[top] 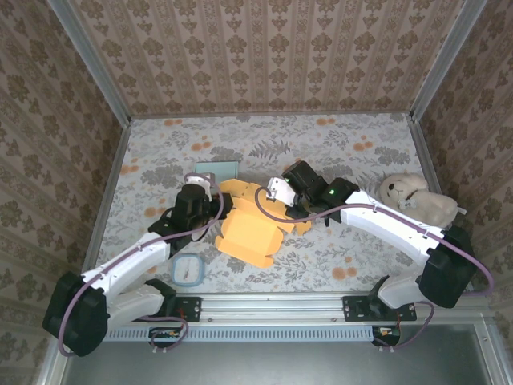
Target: Fold the paper box
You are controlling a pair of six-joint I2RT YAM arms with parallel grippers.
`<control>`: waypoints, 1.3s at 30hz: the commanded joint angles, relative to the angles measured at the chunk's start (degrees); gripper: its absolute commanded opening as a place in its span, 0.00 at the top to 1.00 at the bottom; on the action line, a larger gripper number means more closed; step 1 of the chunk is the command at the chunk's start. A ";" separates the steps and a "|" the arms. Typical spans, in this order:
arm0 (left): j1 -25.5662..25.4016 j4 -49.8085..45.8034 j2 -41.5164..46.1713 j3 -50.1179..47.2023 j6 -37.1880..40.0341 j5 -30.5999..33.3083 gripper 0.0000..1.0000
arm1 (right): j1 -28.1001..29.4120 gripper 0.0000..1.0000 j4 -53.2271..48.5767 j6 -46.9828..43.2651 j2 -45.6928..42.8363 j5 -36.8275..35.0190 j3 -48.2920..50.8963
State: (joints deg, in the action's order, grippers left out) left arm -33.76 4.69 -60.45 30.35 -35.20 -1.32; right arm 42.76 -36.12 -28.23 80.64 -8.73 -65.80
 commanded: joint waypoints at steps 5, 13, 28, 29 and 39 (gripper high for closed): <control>1.71 3.43 -1.72 -0.64 -0.74 0.76 0.70 | -0.31 1.00 1.05 0.56 -0.56 3.45 1.54; 0.90 8.47 -5.09 -0.81 -1.93 -4.77 0.71 | -1.09 1.00 2.77 1.58 -0.57 5.76 2.41; -4.41 15.49 -8.94 -0.34 -4.87 -6.68 0.71 | -2.42 1.00 8.08 4.10 -0.15 11.92 4.01; -4.87 15.91 -9.50 -0.09 -5.20 -6.68 0.71 | -2.42 1.00 8.38 4.23 0.08 12.26 4.01; -5.54 15.30 -7.22 -1.65 -4.18 -5.31 0.72 | -3.63 1.00 9.21 3.38 2.19 6.65 4.07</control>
State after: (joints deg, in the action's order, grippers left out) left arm -39.38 20.32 -71.31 29.91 -40.32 -7.22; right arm 39.53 -29.26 -24.23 82.30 -0.01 -61.54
